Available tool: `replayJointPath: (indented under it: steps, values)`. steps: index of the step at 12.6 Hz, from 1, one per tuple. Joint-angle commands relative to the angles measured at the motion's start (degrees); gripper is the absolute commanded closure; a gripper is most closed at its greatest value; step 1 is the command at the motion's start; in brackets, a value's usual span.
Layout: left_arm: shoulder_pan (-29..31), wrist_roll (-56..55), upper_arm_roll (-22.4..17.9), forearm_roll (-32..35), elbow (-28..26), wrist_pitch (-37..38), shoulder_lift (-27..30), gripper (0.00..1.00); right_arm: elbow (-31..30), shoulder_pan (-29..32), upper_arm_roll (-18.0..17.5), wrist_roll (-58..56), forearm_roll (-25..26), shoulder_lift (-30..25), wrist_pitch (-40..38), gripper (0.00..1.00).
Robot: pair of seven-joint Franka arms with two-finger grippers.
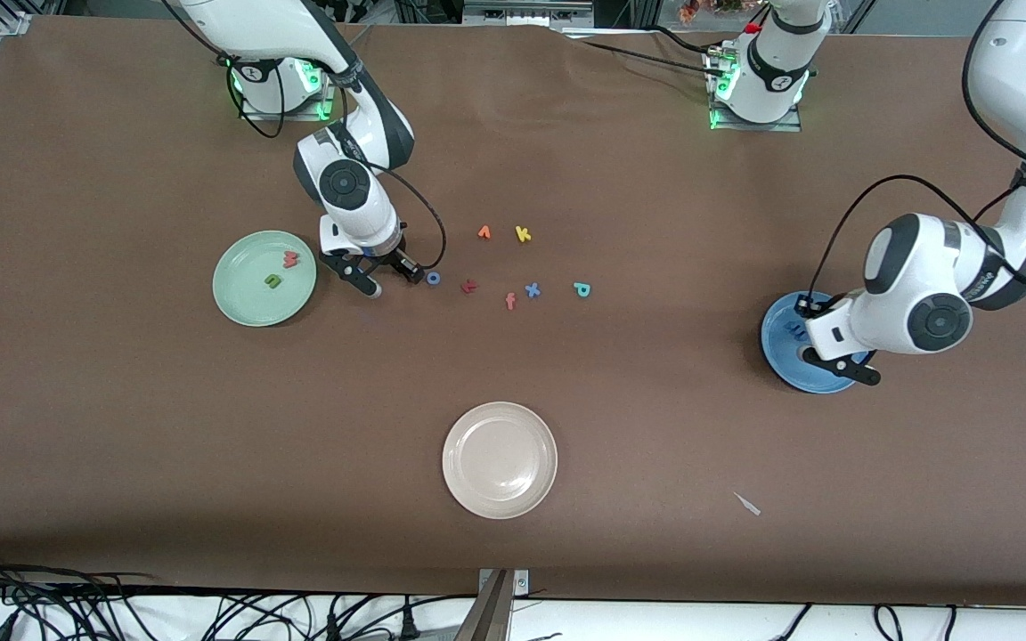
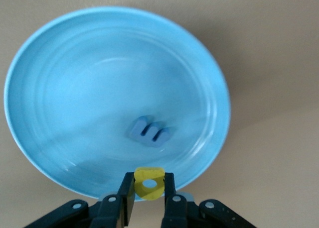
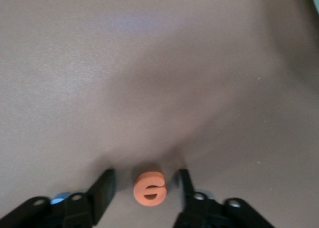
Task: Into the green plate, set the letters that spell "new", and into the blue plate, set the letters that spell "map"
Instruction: 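Release the orange 6 onto green plate while the left gripper reaches teal P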
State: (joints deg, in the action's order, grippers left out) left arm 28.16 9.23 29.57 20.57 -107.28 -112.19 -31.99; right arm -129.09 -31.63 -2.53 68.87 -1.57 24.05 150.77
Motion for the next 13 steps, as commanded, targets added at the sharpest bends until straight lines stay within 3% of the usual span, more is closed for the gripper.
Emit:
replayJointPath:
  steps: [1,2,5,9,11,13]
  values:
    - [-0.8,1.4,0.4,1.8,1.5,0.2,-2.1,0.12,-0.9,-0.3,-0.2,0.7,-0.4,-0.5,0.3,0.76]
    - [-0.9,1.3,0.5,1.4,1.6,0.3,-1.8,0.0,-0.9,-0.3,-0.1,0.8,-0.4,-1.0,0.1,0.81]
    - [-1.4,-8.6,3.5,-5.3,2.1,0.7,-0.8,0.0,-0.2,-0.2,1.0,-2.2,0.1,-5.4,-5.7,0.81]
    - [-1.1,-30.2,12.9,-7.0,0.1,-1.9,-0.4,0.0,-0.4,-0.1,10.7,-21.8,0.1,-11.4,-16.7,0.81]
    - [-1.3,-41.4,17.1,-6.8,-3.5,-8.1,0.1,0.0,-1.0,-0.1,16.9,-32.9,0.1,-11.8,-18.1,0.81]
    - [-3.1,-50.2,18.8,-6.2,-6.7,-13.2,0.1,0.0,-2.1,0.0,23.3,-45.2,-0.3,-11.7,-17.6,0.81]
